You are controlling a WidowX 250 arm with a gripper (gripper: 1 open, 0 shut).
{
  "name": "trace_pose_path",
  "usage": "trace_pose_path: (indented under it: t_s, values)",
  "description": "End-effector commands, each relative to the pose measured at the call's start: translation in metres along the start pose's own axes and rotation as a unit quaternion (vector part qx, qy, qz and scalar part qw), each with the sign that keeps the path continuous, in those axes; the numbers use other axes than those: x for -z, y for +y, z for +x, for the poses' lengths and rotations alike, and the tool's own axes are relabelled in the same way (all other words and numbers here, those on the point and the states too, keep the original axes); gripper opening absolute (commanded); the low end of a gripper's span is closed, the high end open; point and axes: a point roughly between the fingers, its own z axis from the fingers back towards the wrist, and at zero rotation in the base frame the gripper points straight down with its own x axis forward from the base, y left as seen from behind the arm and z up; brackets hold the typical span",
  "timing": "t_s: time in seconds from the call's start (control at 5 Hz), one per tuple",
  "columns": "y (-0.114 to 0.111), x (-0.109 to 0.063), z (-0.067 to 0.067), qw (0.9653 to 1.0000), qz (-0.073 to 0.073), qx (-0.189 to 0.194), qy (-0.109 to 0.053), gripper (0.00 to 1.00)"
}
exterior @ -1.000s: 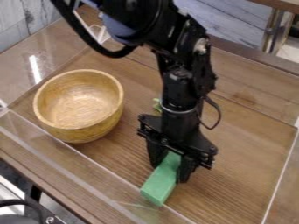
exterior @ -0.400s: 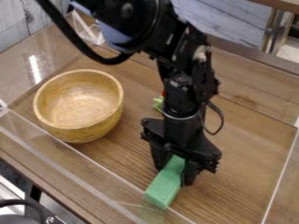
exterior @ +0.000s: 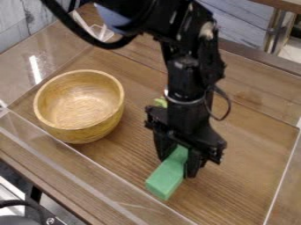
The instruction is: Put the green stick in the brown bowl
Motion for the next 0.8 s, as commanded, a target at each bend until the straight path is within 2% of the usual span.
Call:
trace_pose_path:
  t_s: [0.0, 0.2, 0.6]
  values:
    - [0.005, -0.016, 0.012, 0.9994, -0.007, -0.007, -0.032, 0.00]
    - [0.000, -0.024, 0.010, 0.9991, -0.011, -0.013, -0.039, 0.00]
    - [-0.015, -0.024, 0.004, 0.9990, -0.014, -0.018, -0.039, 0.00]
